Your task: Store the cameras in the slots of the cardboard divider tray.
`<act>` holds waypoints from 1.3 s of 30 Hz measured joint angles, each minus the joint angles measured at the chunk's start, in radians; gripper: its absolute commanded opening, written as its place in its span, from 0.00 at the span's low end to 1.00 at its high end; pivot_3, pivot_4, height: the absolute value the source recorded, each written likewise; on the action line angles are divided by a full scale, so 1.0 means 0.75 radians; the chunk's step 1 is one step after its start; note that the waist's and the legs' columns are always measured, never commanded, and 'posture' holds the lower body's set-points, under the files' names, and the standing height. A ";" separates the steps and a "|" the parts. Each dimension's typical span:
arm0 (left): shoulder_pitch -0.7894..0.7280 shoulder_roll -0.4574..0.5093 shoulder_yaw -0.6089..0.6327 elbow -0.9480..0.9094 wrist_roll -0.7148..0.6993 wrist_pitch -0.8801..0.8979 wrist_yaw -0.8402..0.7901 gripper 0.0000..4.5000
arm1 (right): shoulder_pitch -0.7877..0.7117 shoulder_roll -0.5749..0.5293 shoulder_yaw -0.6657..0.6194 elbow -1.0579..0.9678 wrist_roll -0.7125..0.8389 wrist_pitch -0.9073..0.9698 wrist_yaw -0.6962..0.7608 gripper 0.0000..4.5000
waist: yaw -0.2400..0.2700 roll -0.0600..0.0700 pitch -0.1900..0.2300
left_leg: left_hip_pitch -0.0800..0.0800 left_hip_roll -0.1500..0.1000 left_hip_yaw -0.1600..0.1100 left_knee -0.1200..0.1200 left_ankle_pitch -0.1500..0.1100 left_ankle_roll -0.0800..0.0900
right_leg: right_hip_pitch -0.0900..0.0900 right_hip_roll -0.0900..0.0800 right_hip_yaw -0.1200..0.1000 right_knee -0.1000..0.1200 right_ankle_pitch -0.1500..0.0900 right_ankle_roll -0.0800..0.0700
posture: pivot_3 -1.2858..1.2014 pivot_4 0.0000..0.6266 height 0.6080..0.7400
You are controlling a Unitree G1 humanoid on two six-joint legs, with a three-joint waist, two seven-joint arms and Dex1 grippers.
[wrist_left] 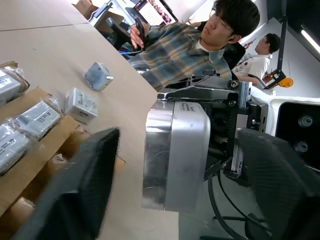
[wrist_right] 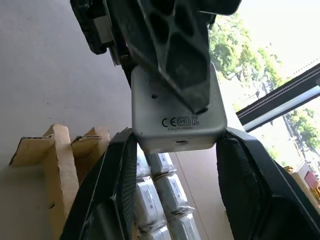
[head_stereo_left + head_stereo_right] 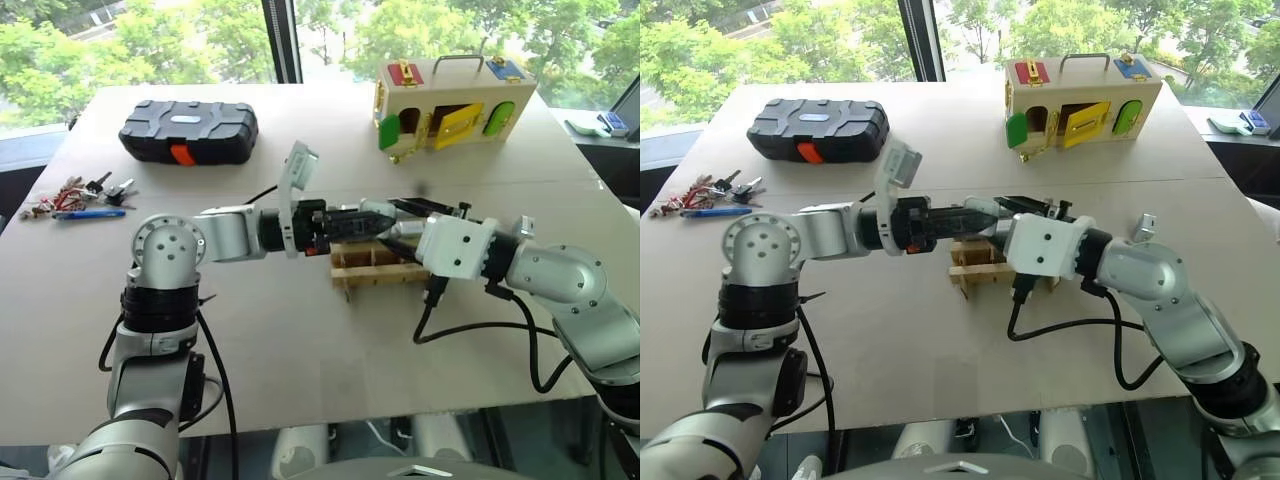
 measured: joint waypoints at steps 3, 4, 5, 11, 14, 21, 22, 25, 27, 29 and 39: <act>0.000 0.004 0.018 -0.001 -0.001 0.004 -0.006 0.17 | 0.000 0.014 -0.007 0.003 0.037 0.016 0.027 0.61 | 0.000 0.000 0.000 | 0.000 0.000 0.000 0.000 0.000 0.000 | 0.000 0.000 0.000 0.000 0.000 0.000 | 0.52 0.24 1.00; 0.001 0.009 0.020 0.003 0.008 0.005 -0.015 0.17 | 0.001 0.027 -0.014 0.004 0.050 0.023 0.030 0.70 | 0.000 0.000 0.000 | 0.000 0.000 0.000 0.001 0.000 0.000 | 0.000 0.000 0.000 0.001 0.000 0.000 | 0.52 0.24 1.00; 0.000 0.013 0.022 0.007 0.016 0.004 -0.021 0.17 | 0.003 0.028 -0.016 0.004 0.056 0.024 0.030 0.82 | 0.000 0.000 0.000 | 0.000 0.000 0.000 0.001 0.000 0.000 | 0.000 0.000 0.000 0.001 0.000 0.000 | 0.52 0.24 1.00; -0.040 0.139 -0.050 0.024 0.268 -0.144 -0.228 0.17 | 0.182 0.037 -0.194 -0.012 0.181 0.107 0.024 0.99 | 0.007 0.000 0.000 | -0.001 -0.001 0.000 0.001 0.000 0.000 | 0.000 -0.001 -0.001 0.001 0.000 0.000 | 0.52 0.24 1.00; -0.081 0.206 -0.189 0.024 0.472 -0.316 -0.458 0.17 | 0.327 0.011 -0.423 -0.016 0.403 0.144 0.117 0.99 | 0.008 0.000 0.000 | -0.001 -0.002 0.000 0.001 0.000 0.000 | 0.000 -0.001 -0.001 -0.001 0.000 -0.001 | 0.52 0.24 1.00; -0.184 0.223 -0.507 0.157 0.871 -0.614 -0.837 0.17 | 0.484 -0.128 -0.769 -0.022 0.708 0.168 0.291 0.99 | 0.000 0.000 0.000 | 0.001 0.000 0.001 0.001 -0.004 0.007 | 0.000 0.002 0.000 0.000 -0.003 -0.006 | 0.52 0.24 1.00; -0.201 0.208 -0.546 0.205 0.934 -0.649 -0.859 0.17 | 0.485 -0.133 -0.780 -0.022 0.711 0.162 0.292 0.99 | 0.000 0.000 0.000 | 0.001 0.000 0.001 0.001 -0.004 0.007 | 0.000 0.002 0.000 0.000 -0.003 -0.006 | 0.52 0.24 1.00; -0.230 0.199 -0.635 0.306 1.085 -0.765 -0.962 0.17 | 0.483 -0.136 -0.783 -0.021 0.702 0.136 0.281 0.99 | 0.001 0.000 0.000 | 0.000 0.001 0.001 0.001 -0.004 0.007 | -0.001 0.003 0.000 0.000 -0.003 -0.006 | 0.52 0.24 1.00; -0.249 0.192 -0.661 0.367 1.164 -0.834 -1.027 0.17 | 0.485 -0.135 -0.782 -0.021 0.695 0.131 0.265 0.99 | 0.004 0.000 0.000 | -0.001 0.001 0.000 0.001 -0.004 0.007 | -0.001 0.002 0.000 -0.001 -0.003 -0.006 | 0.52 0.24 1.00; -0.261 0.183 -0.672 0.404 1.210 -0.875 -1.061 0.17 | 0.491 -0.135 -0.782 -0.022 0.688 0.121 0.262 0.99 | 0.006 0.000 0.000 | -0.002 0.000 0.000 0.001 -0.004 0.007 | -0.001 0.002 0.000 -0.001 -0.003 -0.006 | 0.52 0.24 1.00; -0.288 0.138 -0.732 0.509 1.473 -1.084 -1.204 0.17 | 0.600 -0.135 -0.787 -0.063 0.639 0.077 0.203 0.99 | 0.006 0.000 0.000 | -0.003 0.001 -0.001 0.005 -0.005 0.008 | 0.000 0.002 0.000 0.000 -0.003 -0.005 | 0.52 0.24 1.00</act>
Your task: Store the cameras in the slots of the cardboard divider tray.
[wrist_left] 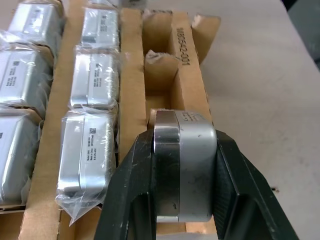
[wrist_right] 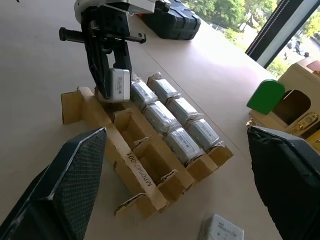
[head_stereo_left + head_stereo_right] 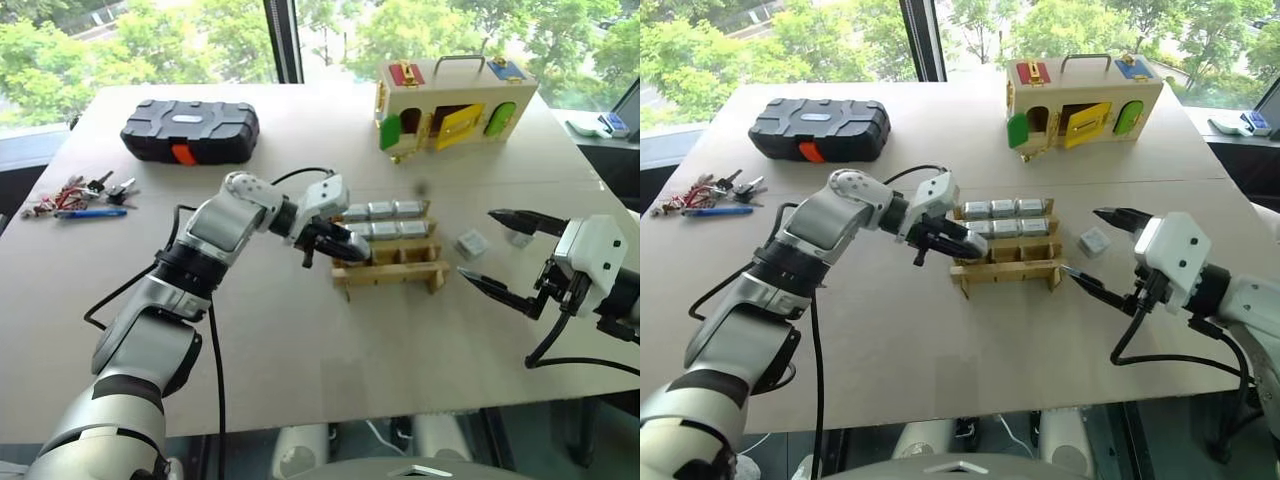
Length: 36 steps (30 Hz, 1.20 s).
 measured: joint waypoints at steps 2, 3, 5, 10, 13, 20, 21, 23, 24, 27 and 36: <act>0.000 -0.004 -0.015 0.003 0.046 -0.008 -0.002 0.17 | 0.009 0.000 0.000 -0.007 -0.005 -0.003 -0.010 0.99 | 0.000 0.000 0.000 | 0.000 0.000 0.000 0.000 0.000 0.000 | 0.000 0.000 0.000 0.000 0.000 0.000 | 0.52 0.24 1.00; 0.000 -0.010 -0.017 0.006 0.073 -0.012 -0.003 0.17 | 0.013 0.000 0.000 -0.012 -0.015 -0.007 -0.021 0.99 | -0.001 0.000 0.000 | 0.000 0.000 0.000 0.001 0.000 0.000 | 0.000 0.000 0.000 0.001 0.000 0.000 | 0.52 0.24 1.00; -0.005 -0.014 -0.018 0.006 0.101 -0.017 -0.008 0.17 | 0.023 0.000 0.000 -0.024 -0.025 -0.012 -0.031 0.99 | -0.001 0.000 0.000 | 0.000 0.000 0.000 0.001 0.000 0.000 | 0.000 0.000 0.000 0.001 0.000 0.001 | 0.52 0.24 1.00; -0.026 -0.027 -0.018 -0.004 0.139 0.020 -0.029 0.65 | 0.069 0.001 0.000 -0.042 -0.031 -0.024 -0.051 1.00 | -0.001 0.000 0.000 | 0.000 0.001 0.000 0.004 0.000 0.000 | 0.000 0.000 0.000 0.004 -0.002 0.004 | 0.52 0.24 1.00; -0.024 -0.062 0.014 -0.074 0.100 0.142 -0.019 0.95 | 0.107 0.004 -0.004 -0.051 -0.031 -0.019 -0.084 1.00 | 0.003 0.000 0.000 | -0.001 0.001 -0.001 0.009 -0.001 0.001 | 0.000 -0.001 0.000 0.007 -0.003 0.004 | 0.52 0.24 1.00; -0.015 -0.108 0.403 -0.289 -0.266 0.510 0.058 0.98 | 0.104 0.049 -0.011 -0.065 -0.116 0.153 -0.331 1.00 | -0.009 0.000 0.000 | 0.002 0.003 0.000 0.011 -0.002 0.002 | -0.001 -0.002 0.003 0.014 -0.003 0.005 | 0.52 0.24 1.00; 0.007 -0.110 0.466 -0.310 -0.293 0.500 0.089 0.98 | 0.089 0.047 -0.009 -0.050 -0.130 0.201 -0.364 1.00 | -0.010 0.000 0.000 | 0.003 0.003 0.000 0.011 -0.001 0.002 | -0.001 -0.002 0.003 0.015 -0.003 0.005 | 0.52 0.24 1.00; 0.132 -0.140 0.620 -0.365 -0.342 0.395 0.164 0.98 | 0.036 0.039 -0.008 0.020 -0.140 0.318 -0.424 1.00 | -0.014 0.004 -0.002 | 0.005 0.003 0.002 0.011 -0.001 0.002 | 0.000 -0.002 0.005 0.016 -0.003 0.004 | 0.52 0.24 1.00; 0.160 -0.144 0.639 -0.373 -0.348 0.372 0.172 0.98 | 0.026 0.039 -0.007 0.035 -0.140 0.339 -0.434 1.00 | -0.015 0.004 -0.002 | 0.005 0.003 0.001 0.011 -0.001 0.002 | 0.000 -0.002 0.005 0.016 -0.002 0.003 | 0.52 0.24 1.00; 0.358 -0.139 0.730 -0.417 -0.388 0.286 0.206 0.98 | -0.088 0.056 0.007 0.165 -0.137 0.481 -0.501 1.00 | -0.021 0.004 -0.002 | 0.004 0.003 0.002 0.012 -0.001 0.002 | 0.000 -0.002 0.005 0.016 0.000 0.000 | 0.52 0.24 1.00; 0.840 -0.036 0.981 -0.600 -0.539 0.094 0.182 0.98 | -0.424 0.187 0.060 0.644 -0.164 0.682 -0.659 1.00 | -0.031 0.003 -0.002 | 0.003 0.002 0.002 0.011 -0.002 0.002 | -0.001 -0.007 0.002 0.015 0.000 -0.001 | 0.52 0.24 1.00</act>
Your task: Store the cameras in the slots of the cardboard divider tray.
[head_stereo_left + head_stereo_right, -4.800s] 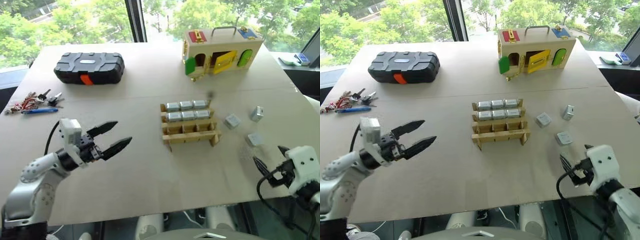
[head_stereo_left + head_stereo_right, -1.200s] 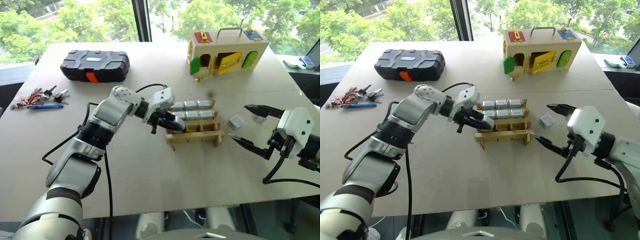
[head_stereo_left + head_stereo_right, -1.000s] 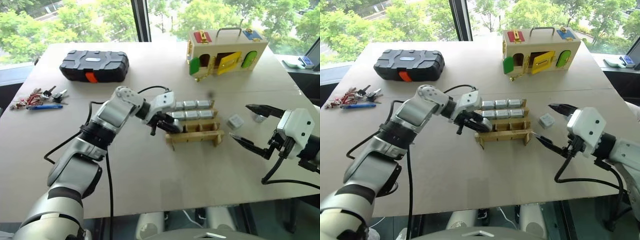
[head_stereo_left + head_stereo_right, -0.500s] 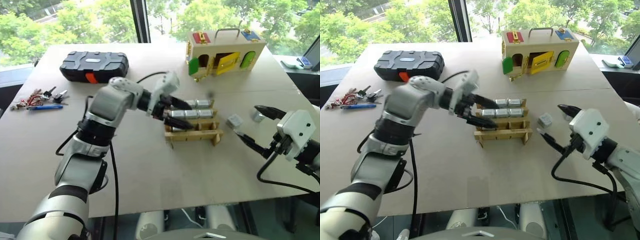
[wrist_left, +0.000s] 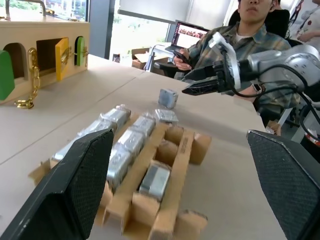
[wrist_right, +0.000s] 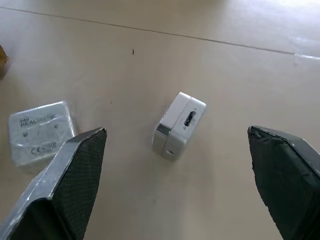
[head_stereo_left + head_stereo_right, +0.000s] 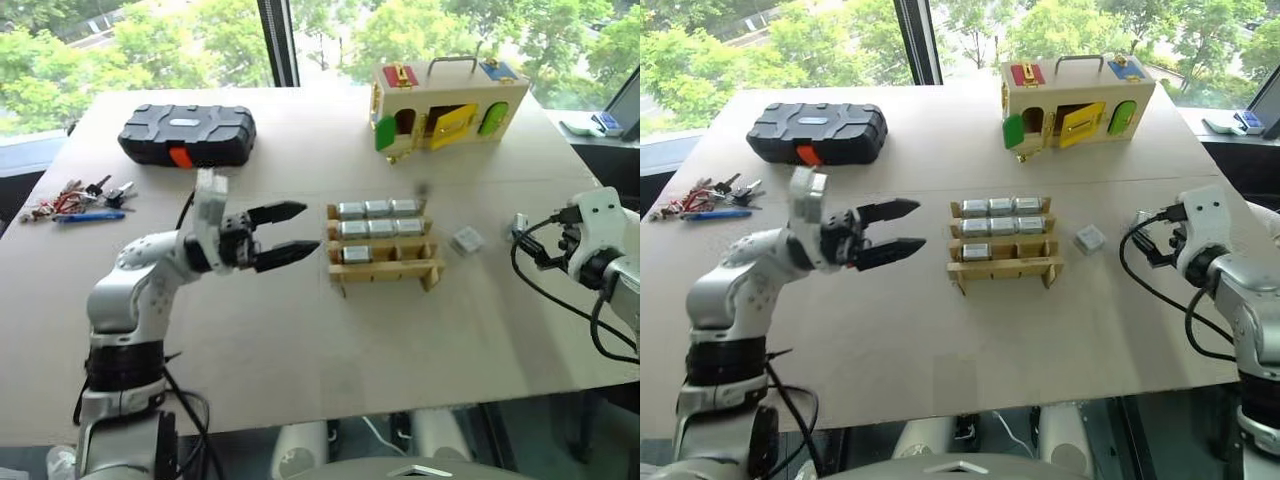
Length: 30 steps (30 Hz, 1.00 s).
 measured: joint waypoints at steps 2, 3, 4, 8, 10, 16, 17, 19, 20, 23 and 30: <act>0.061 0.009 0.020 -0.028 -0.022 -0.020 -0.002 0.98 | -0.043 0.008 0.005 0.073 -0.003 0.014 -0.003 1.00 | 0.000 0.000 0.000 | 0.000 0.000 0.000 0.000 0.000 0.000 | 0.000 -0.001 -0.001 0.000 0.000 0.000 | 0.52 0.24 1.00; 0.106 0.020 0.033 -0.049 -0.038 -0.036 -0.008 0.98 | -0.076 0.011 0.010 0.122 -0.005 0.020 -0.003 1.00 | -0.003 0.000 0.000 | 0.000 0.000 0.000 0.000 0.000 0.000 | 0.000 -0.001 -0.001 0.000 0.000 0.000 | 0.52 0.24 1.00; 0.133 0.029 0.042 -0.061 -0.048 -0.045 -0.010 0.98 | -0.101 0.015 0.012 0.156 -0.006 0.021 -0.003 1.00 | -0.004 0.000 0.000 | 0.000 0.000 -0.001 0.000 0.000 0.000 | 0.000 -0.001 -0.001 0.000 0.000 0.000 | 0.52 0.24 1.00; 0.231 0.067 0.066 -0.127 -0.081 -0.079 -0.028 0.98 | -0.214 0.022 0.023 0.306 -0.017 0.028 -0.004 1.00 | -0.010 0.001 0.000 | 0.000 0.000 0.000 -0.001 0.000 0.000 | -0.001 -0.001 -0.001 0.000 0.000 0.000 | 0.52 0.24 1.00; 0.256 0.076 0.068 -0.145 -0.096 -0.101 -0.033 0.98 | -0.274 0.027 0.037 0.387 -0.029 0.034 -0.005 1.00 | -0.010 0.001 0.000 | 0.000 0.000 0.000 -0.001 -0.001 -0.001 | -0.001 -0.001 -0.001 0.000 0.000 0.000 | 0.52 0.24 1.00; 0.277 0.119 0.084 -0.151 -0.110 -0.162 -0.053 1.00 | -0.398 0.046 0.109 0.611 -0.073 0.018 0.005 0.88 | -0.010 0.001 0.000 | -0.001 0.000 0.000 -0.002 -0.001 -0.001 | -0.001 -0.001 -0.001 -0.001 0.000 0.000 | 0.52 0.24 1.00; 0.283 0.120 0.085 -0.151 -0.110 -0.165 -0.050 1.00 | -0.419 0.050 0.120 0.652 -0.081 0.017 0.013 0.79 | -0.011 0.001 0.000 | -0.001 0.000 0.000 -0.002 -0.001 -0.001 | -0.001 -0.001 -0.001 -0.001 0.000 0.000 | 0.52 0.24 1.00; 0.291 0.120 0.086 -0.151 -0.110 -0.170 -0.044 1.00 | -0.439 0.050 0.145 0.706 -0.095 0.008 0.027 0.58 | -0.011 0.001 0.000 | -0.001 0.000 0.000 -0.002 -0.001 -0.001 | -0.002 -0.001 -0.001 -0.001 0.000 0.000 | 0.52 0.24 1.00; 0.293 0.120 0.086 -0.151 -0.111 -0.174 -0.033 1.00 | -0.448 0.050 0.159 0.732 -0.103 -0.001 0.034 0.46 | -0.010 0.001 0.000 | -0.001 0.000 0.000 -0.002 -0.001 -0.001 | -0.002 -0.001 -0.001 -0.001 0.000 0.000 | 0.52 0.24 1.00; 0.296 0.120 0.089 -0.161 -0.121 -0.180 0.001 1.00 | -0.455 0.037 0.195 0.770 -0.133 -0.037 0.062 0.21 | -0.009 0.002 0.000 | -0.001 0.000 0.000 -0.002 -0.001 -0.001 | -0.002 -0.001 -0.001 -0.001 0.000 0.000 | 0.52 0.24 1.00; 0.392 0.095 0.112 -0.206 -0.157 -0.217 0.039 1.00 | -0.370 -0.111 0.370 0.405 -0.158 -0.265 0.400 0.21 | -0.016 0.008 0.004 | 0.000 0.002 0.002 -0.006 -0.001 -0.002 | -0.004 0.000 0.000 -0.002 -0.001 0.001 | 0.52 0.24 1.00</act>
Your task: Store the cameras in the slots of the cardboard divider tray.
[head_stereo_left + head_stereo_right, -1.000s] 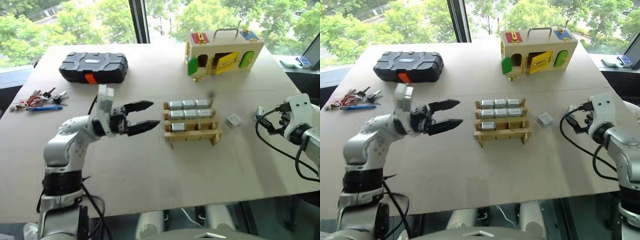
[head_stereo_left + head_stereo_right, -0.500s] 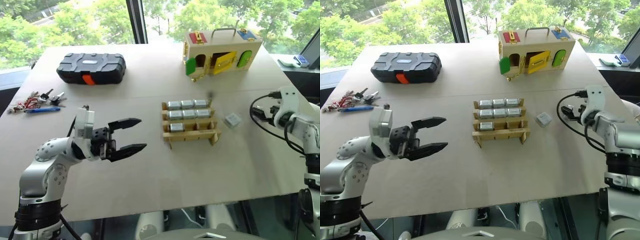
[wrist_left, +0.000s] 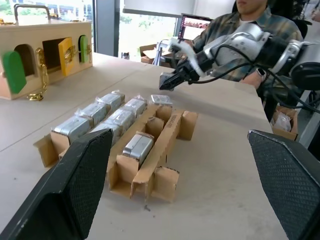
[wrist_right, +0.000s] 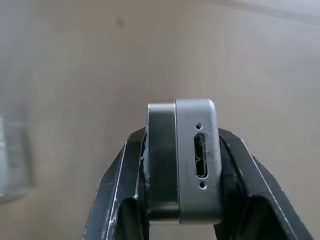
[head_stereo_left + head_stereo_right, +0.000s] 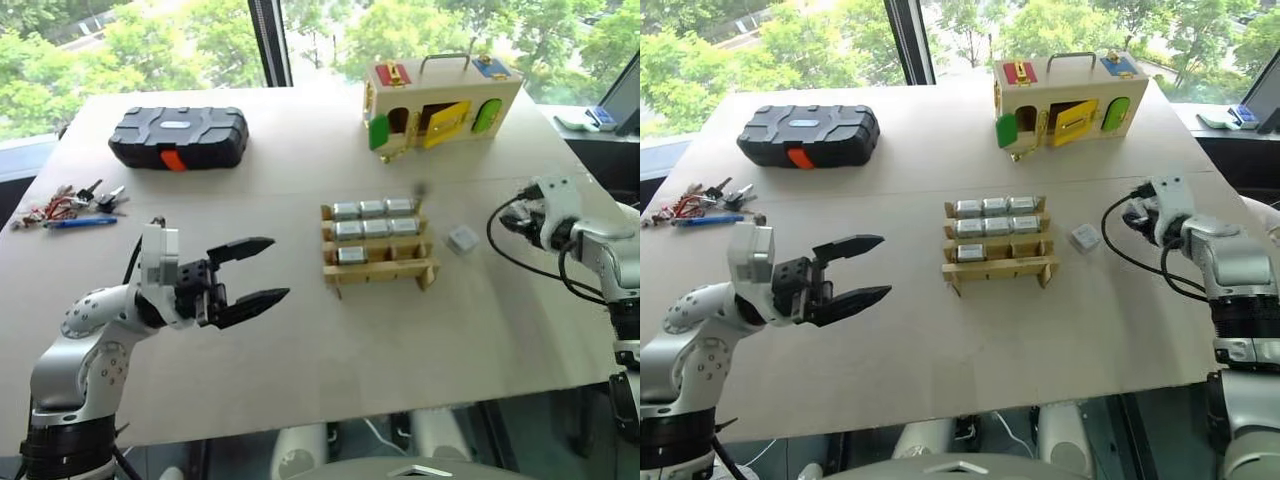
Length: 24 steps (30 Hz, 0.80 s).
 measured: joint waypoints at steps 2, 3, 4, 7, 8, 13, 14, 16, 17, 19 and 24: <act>0.023 -0.013 0.000 0.003 -0.001 -0.023 -0.001 1.00 | -0.008 -0.006 0.073 -0.179 0.019 -0.093 0.138 0.21 | -0.006 0.001 0.000 | 0.000 0.001 0.000 0.000 0.000 0.000 | 0.000 0.001 0.000 0.000 -0.002 0.003 | 0.52 0.24 1.00; 0.026 -0.017 -0.001 0.004 -0.001 -0.029 -0.002 1.00 | -0.013 -0.003 0.092 -0.217 0.023 -0.108 0.161 0.21 | -0.008 0.001 0.000 | 0.000 0.001 0.000 -0.001 0.000 -0.001 | 0.000 0.001 0.000 0.000 -0.002 0.004 | 0.52 0.24 1.00; 0.031 -0.024 -0.001 0.006 0.000 -0.048 -0.007 1.00 | -0.042 0.013 0.158 -0.305 0.027 -0.158 0.219 0.21 | -0.006 0.000 0.000 | 0.000 0.001 -0.002 -0.001 -0.002 -0.004 | 0.000 0.001 -0.002 0.000 -0.002 0.004 | 0.52 0.24 1.00; 0.060 -0.018 0.004 0.045 0.003 -0.085 -0.034 1.00 | -0.138 0.133 0.333 -0.367 -0.002 -0.186 0.283 0.21 | -0.006 -0.001 -0.001 | 0.000 0.001 -0.001 -0.001 -0.003 -0.005 | 0.000 0.000 -0.002 0.000 0.000 0.000 | 0.52 0.24 1.00; 0.060 -0.012 0.005 0.065 0.003 -0.086 -0.039 1.00 | -0.159 0.184 0.372 -0.359 -0.009 -0.184 0.282 0.21 | -0.005 -0.001 -0.001 | 0.000 0.001 -0.001 -0.001 -0.003 -0.005 | 0.000 -0.001 -0.002 0.000 0.000 -0.001 | 0.52 0.24 1.00; 0.082 0.008 0.042 0.111 0.000 -0.096 -0.040 1.00 | -0.178 0.267 0.511 -0.330 -0.046 -0.197 0.333 0.21 | 0.019 -0.001 0.000 | -0.006 -0.004 -0.001 -0.001 -0.002 -0.007 | -0.003 -0.012 -0.006 -0.005 0.001 -0.001 | 0.52 0.24 1.00; 0.094 0.010 0.051 0.107 -0.004 -0.096 -0.038 1.00 | -0.178 0.267 0.519 -0.330 -0.046 -0.197 0.348 0.21 | 0.016 -0.001 -0.001 | -0.007 -0.004 -0.001 -0.001 -0.002 -0.006 | -0.003 -0.012 -0.005 -0.007 0.001 -0.001 | 0.52 0.24 1.00; 0.127 0.010 0.055 0.097 -0.005 -0.097 -0.035 1.00 | -0.166 0.263 0.538 -0.332 -0.049 -0.201 0.387 0.21 | 0.010 -0.001 -0.001 | -0.007 -0.004 -0.001 -0.001 -0.003 -0.005 | -0.002 -0.013 -0.005 -0.010 0.001 -0.001 | 0.52 0.24 1.00; 0.142 0.009 0.055 0.083 -0.007 -0.096 -0.033 1.00 | -0.150 0.256 0.548 -0.332 -0.055 -0.210 0.402 0.21 | 0.008 -0.002 -0.001 | -0.008 -0.004 -0.001 -0.001 -0.003 -0.005 | -0.002 -0.013 -0.005 -0.011 0.001 -0.001 | 0.52 0.24 1.00; 0.168 0.007 0.057 0.054 -0.017 -0.096 -0.024 1.00 | -0.124 0.247 0.566 -0.314 -0.076 -0.238 0.423 0.21 | 0.007 -0.002 -0.001 | -0.008 -0.004 -0.001 -0.002 -0.003 -0.006 | -0.002 -0.013 -0.005 -0.011 0.001 -0.001 | 0.52 0.24 1.00; 0.214 0.006 0.071 0.009 -0.040 -0.096 -0.001 1.00 | -0.112 0.227 0.566 -0.260 -0.114 -0.308 0.457 0.21 | 0.005 -0.002 -0.001 | -0.005 -0.003 0.000 -0.002 -0.006 -0.001 | -0.002 -0.012 -0.005 -0.010 0.001 -0.001 | 0.52 0.24 1.00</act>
